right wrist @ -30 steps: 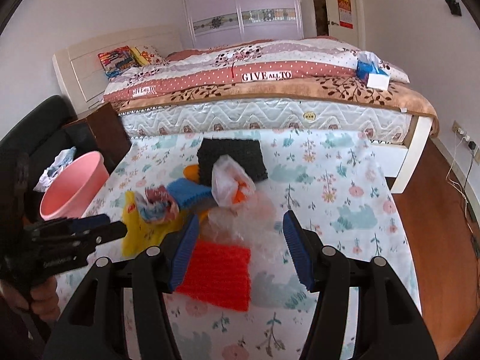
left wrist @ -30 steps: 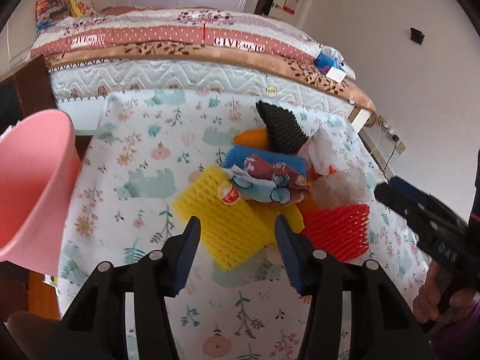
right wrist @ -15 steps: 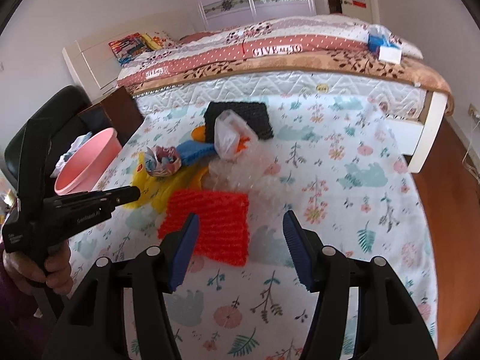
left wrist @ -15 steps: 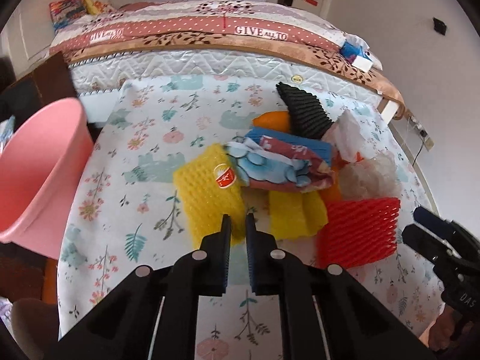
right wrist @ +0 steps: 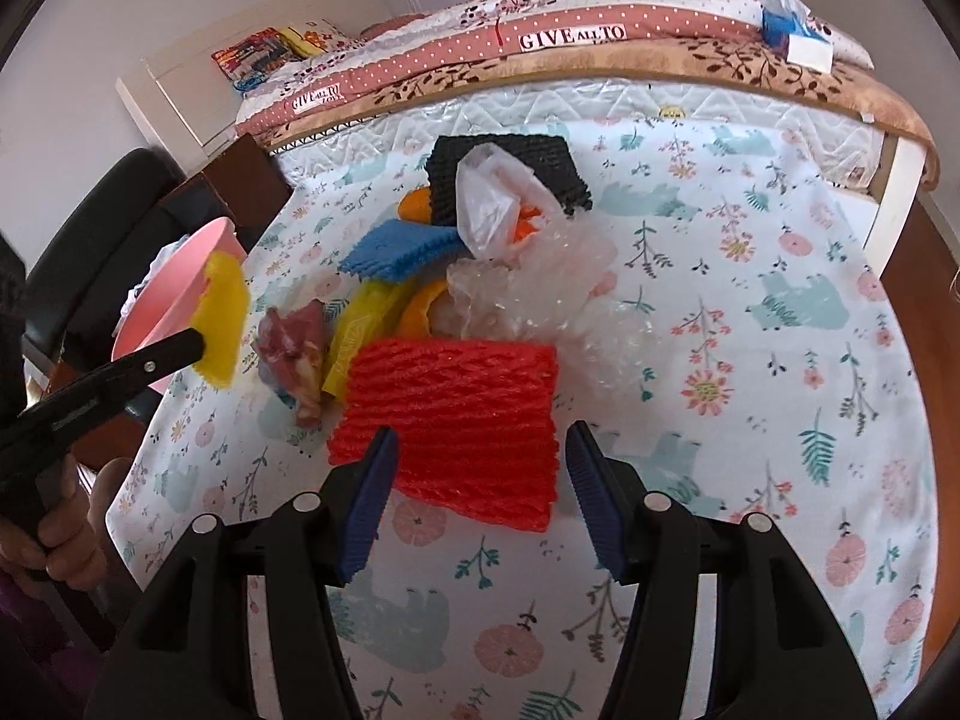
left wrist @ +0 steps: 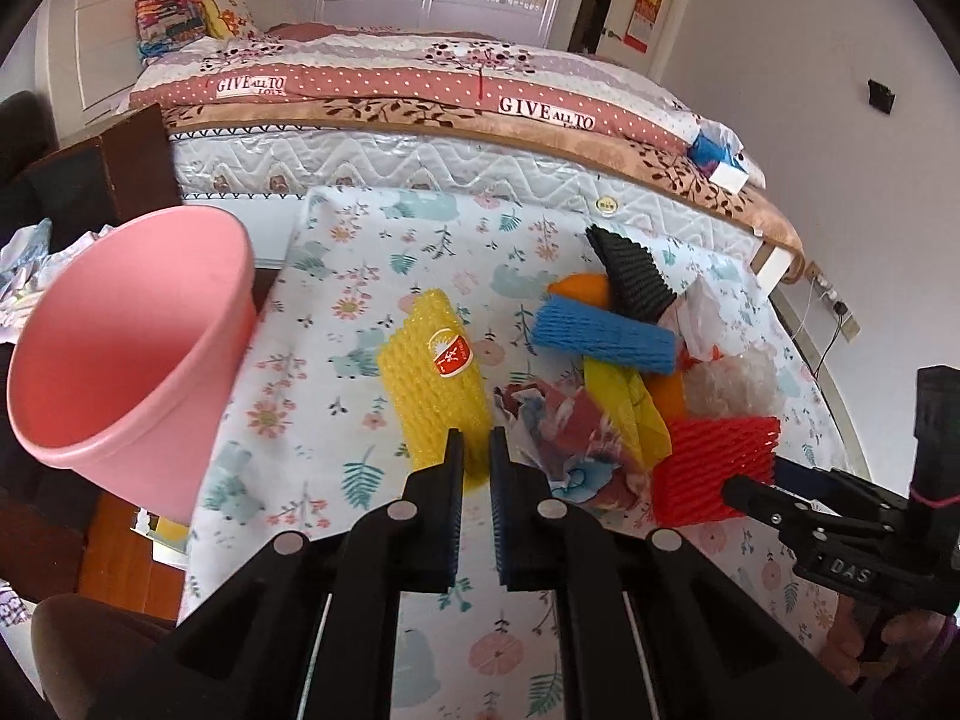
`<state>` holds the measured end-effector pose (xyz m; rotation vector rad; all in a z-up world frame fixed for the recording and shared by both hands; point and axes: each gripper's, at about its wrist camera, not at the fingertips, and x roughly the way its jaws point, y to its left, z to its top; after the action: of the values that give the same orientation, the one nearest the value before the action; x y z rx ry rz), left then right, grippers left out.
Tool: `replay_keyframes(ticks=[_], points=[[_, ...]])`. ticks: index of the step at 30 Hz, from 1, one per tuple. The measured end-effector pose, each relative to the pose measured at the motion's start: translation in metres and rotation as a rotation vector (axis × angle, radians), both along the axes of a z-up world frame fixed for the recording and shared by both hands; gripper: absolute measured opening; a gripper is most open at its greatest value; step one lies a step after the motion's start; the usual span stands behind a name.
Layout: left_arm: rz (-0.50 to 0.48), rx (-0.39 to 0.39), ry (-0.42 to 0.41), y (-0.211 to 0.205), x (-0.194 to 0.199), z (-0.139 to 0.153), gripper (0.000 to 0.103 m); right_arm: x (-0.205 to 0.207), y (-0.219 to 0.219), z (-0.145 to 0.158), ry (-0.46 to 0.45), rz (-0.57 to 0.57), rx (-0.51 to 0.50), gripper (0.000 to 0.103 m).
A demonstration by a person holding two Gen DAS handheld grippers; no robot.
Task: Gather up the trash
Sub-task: 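Grasp the yellow sponge with the left gripper while the right gripper grasps the red foam net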
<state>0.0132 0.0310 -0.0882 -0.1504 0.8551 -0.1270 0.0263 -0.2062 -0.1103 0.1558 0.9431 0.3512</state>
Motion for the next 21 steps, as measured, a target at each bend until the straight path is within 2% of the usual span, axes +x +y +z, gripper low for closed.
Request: replay_keyframes(ticks=[8,10,15,21], points=[[0.007,-0.011,-0.027,0.009,-0.007,0.005,0.007,-0.005,0.004,-0.001,0.017,0.005,-0.013,0.019],[0.007,-0.017,-0.036,0.011,-0.008,0.008,0.007,-0.009,0.004,0.003,0.008,0.013,-0.013,0.015],[0.007,-0.026,-0.058,0.016,-0.01,0.013,0.007,-0.021,0.008,0.018,-0.039,0.038,-0.026,0.013],[0.031,-0.029,-0.094,0.027,-0.014,0.022,0.007,-0.028,0.017,0.049,-0.12,0.072,0.003,0.013]])
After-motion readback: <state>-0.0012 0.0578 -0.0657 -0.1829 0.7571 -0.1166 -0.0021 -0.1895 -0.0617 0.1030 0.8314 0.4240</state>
